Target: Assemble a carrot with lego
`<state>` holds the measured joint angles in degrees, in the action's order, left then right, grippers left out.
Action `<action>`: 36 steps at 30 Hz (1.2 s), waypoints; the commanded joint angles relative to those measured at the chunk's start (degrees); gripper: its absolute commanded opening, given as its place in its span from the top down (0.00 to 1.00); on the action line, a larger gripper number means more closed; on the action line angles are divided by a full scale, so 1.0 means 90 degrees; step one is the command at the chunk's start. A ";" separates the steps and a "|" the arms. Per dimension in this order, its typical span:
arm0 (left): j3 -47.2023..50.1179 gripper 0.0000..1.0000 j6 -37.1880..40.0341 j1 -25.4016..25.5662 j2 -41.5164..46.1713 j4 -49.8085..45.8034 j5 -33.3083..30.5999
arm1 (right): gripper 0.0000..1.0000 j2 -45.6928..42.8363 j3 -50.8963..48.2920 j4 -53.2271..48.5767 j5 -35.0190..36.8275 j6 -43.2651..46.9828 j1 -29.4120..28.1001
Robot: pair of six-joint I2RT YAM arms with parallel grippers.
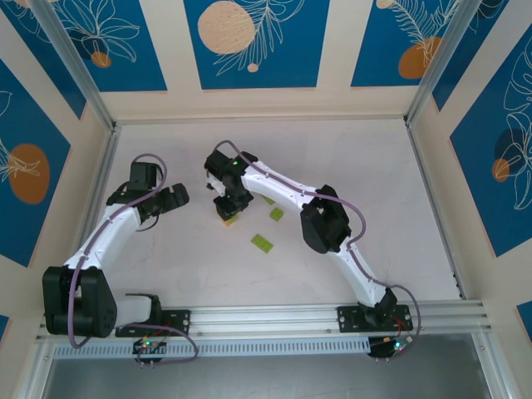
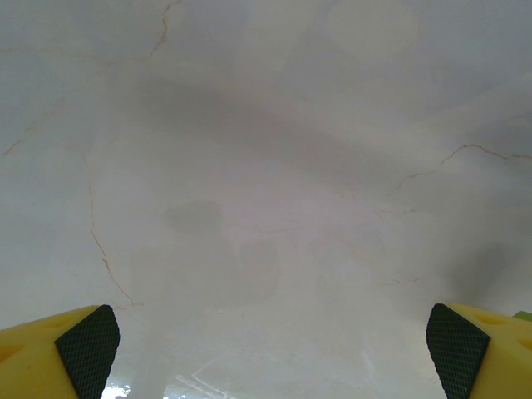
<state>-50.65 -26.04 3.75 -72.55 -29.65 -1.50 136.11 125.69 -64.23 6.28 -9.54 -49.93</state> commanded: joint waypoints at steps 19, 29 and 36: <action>-0.0173 0.03 0.0032 -0.0104 0.0027 -0.0143 0.0059 | 0.71 0.0853 0.0507 -0.0915 -0.0305 0.0620 -0.0054; -0.0173 0.03 0.0032 -0.0109 0.0002 -0.0114 0.0078 | 0.71 0.0901 0.0052 -0.1026 0.0079 0.1025 -0.0220; -0.0163 0.03 0.0032 -0.0105 -0.0005 -0.0116 0.0078 | 0.70 0.0965 0.0431 -0.0885 0.0099 0.0984 -0.0257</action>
<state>-50.65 -26.04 3.75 -72.55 -29.63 -1.50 139.31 130.45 -67.88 7.57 -2.74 -51.00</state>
